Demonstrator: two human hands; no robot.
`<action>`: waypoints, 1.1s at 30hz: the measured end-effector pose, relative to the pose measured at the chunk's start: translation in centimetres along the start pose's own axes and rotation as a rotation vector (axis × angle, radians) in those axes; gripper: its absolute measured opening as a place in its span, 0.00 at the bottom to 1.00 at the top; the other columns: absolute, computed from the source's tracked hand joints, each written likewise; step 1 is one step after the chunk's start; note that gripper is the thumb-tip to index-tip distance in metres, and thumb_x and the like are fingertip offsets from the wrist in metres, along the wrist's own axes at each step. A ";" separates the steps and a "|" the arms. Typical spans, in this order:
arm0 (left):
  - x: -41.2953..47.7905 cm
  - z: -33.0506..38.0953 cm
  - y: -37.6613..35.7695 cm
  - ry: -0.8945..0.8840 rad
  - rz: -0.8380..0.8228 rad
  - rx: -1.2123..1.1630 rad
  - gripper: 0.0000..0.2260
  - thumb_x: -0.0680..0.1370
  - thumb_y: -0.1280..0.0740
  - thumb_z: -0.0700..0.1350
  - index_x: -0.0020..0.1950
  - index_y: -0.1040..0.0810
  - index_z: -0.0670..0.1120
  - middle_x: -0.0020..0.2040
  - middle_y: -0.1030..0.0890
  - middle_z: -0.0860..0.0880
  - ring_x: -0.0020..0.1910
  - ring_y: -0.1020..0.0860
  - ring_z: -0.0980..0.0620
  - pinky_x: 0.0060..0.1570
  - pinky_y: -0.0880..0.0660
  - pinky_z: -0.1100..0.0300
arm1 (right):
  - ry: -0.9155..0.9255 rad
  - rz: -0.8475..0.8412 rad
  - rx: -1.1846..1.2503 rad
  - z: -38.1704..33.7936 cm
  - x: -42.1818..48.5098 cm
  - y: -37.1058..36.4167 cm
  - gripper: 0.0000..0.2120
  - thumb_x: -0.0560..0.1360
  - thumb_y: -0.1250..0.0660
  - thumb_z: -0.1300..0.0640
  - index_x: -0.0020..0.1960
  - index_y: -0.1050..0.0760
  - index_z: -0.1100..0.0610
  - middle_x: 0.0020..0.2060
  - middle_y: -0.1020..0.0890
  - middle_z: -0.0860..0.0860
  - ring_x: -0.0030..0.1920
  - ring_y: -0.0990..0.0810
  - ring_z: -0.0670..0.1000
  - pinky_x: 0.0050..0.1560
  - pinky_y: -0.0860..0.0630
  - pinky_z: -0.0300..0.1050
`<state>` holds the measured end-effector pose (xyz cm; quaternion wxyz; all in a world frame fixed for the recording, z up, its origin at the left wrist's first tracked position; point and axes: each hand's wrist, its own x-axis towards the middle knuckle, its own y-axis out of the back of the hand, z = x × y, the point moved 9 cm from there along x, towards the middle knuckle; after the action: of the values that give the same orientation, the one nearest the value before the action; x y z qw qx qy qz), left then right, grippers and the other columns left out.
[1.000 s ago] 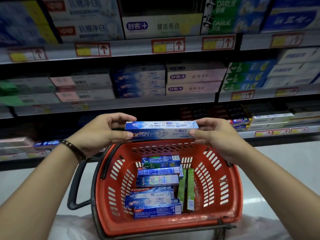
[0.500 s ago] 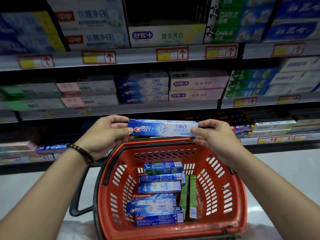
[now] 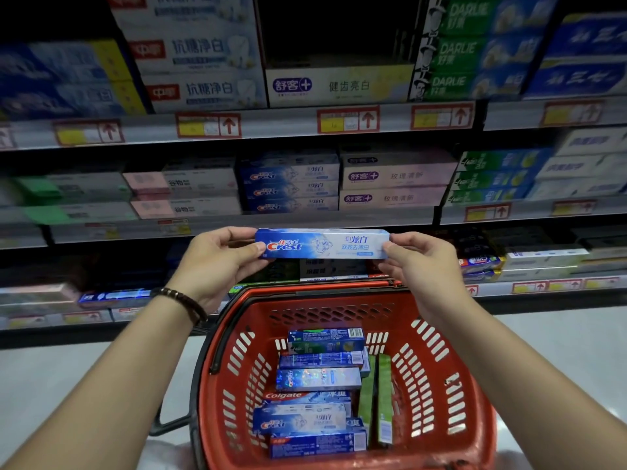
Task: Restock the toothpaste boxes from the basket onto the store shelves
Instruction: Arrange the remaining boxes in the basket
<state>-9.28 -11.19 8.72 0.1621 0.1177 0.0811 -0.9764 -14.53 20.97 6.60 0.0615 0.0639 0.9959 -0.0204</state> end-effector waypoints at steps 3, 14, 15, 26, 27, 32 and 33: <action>0.2 -0.1 0.1 -0.005 0.046 -0.047 0.11 0.78 0.30 0.30 0.59 0.20 0.37 0.58 0.16 0.38 0.53 0.13 0.45 0.48 0.16 0.59 | 0.027 0.028 -0.003 -0.2 -0.1 -0.3 0.03 0.81 0.27 0.63 0.50 0.16 0.57 0.44 0.11 0.53 0.46 0.10 0.53 0.54 0.14 0.52; 0.0 0.7 0.0 -0.159 0.054 0.012 0.11 0.80 0.29 0.34 0.57 0.16 0.47 0.53 0.13 0.48 0.55 0.14 0.51 0.56 0.17 0.56 | 0.173 0.175 0.002 -1.5 -1.3 -0.9 0.06 0.82 0.29 0.60 0.56 0.15 0.53 0.47 0.11 0.49 0.48 0.11 0.48 0.55 0.14 0.49; -0.1 0.9 -0.1 -0.171 0.045 0.021 0.11 0.79 0.29 0.34 0.58 0.16 0.47 0.54 0.14 0.48 0.56 0.15 0.51 0.56 0.18 0.55 | 0.180 0.170 0.002 -1.9 -1.4 -1.0 0.07 0.82 0.29 0.60 0.58 0.15 0.53 0.48 0.11 0.49 0.49 0.11 0.47 0.55 0.14 0.48; 1.3 3.9 -0.1 -0.354 0.141 0.263 0.24 0.76 0.23 0.42 0.70 0.25 0.53 0.58 0.14 0.52 0.56 0.16 0.55 0.62 0.20 0.53 | 0.235 0.060 -0.095 -5.1 -0.1 -3.9 0.16 0.80 0.27 0.61 0.67 0.18 0.52 0.54 0.12 0.46 0.56 0.14 0.46 0.64 0.18 0.54; 1.6 4.1 -0.2 -0.360 0.143 0.279 0.24 0.76 0.24 0.42 0.70 0.25 0.54 0.58 0.15 0.51 0.56 0.16 0.56 0.61 0.20 0.54 | 0.240 0.052 -0.107 -5.3 0.3 -4.3 0.17 0.80 0.27 0.60 0.68 0.18 0.51 0.54 0.12 0.45 0.57 0.14 0.45 0.64 0.18 0.55; 3.5 6.0 -1.2 -0.435 0.152 0.416 0.28 0.77 0.24 0.44 0.75 0.29 0.55 0.69 0.25 0.54 0.61 0.21 0.56 0.57 0.23 0.60 | 0.247 0.010 -0.151 -7.0 2.1 -6.4 0.21 0.80 0.27 0.57 0.73 0.22 0.51 0.52 0.16 0.38 0.55 0.18 0.40 0.65 0.20 0.54; 3.9 6.3 -1.2 -0.445 0.158 0.444 0.29 0.77 0.24 0.44 0.76 0.30 0.54 0.70 0.26 0.55 0.62 0.22 0.55 0.55 0.25 0.62 | 0.246 0.003 -0.159 -7.2 2.6 -6.7 0.21 0.80 0.26 0.57 0.73 0.22 0.51 0.52 0.17 0.38 0.55 0.19 0.39 0.64 0.20 0.52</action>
<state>-14.58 -12.47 13.93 0.2217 -0.0602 -0.1805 -0.9564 -18.79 14.96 13.68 -0.0560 0.0624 0.9942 0.0667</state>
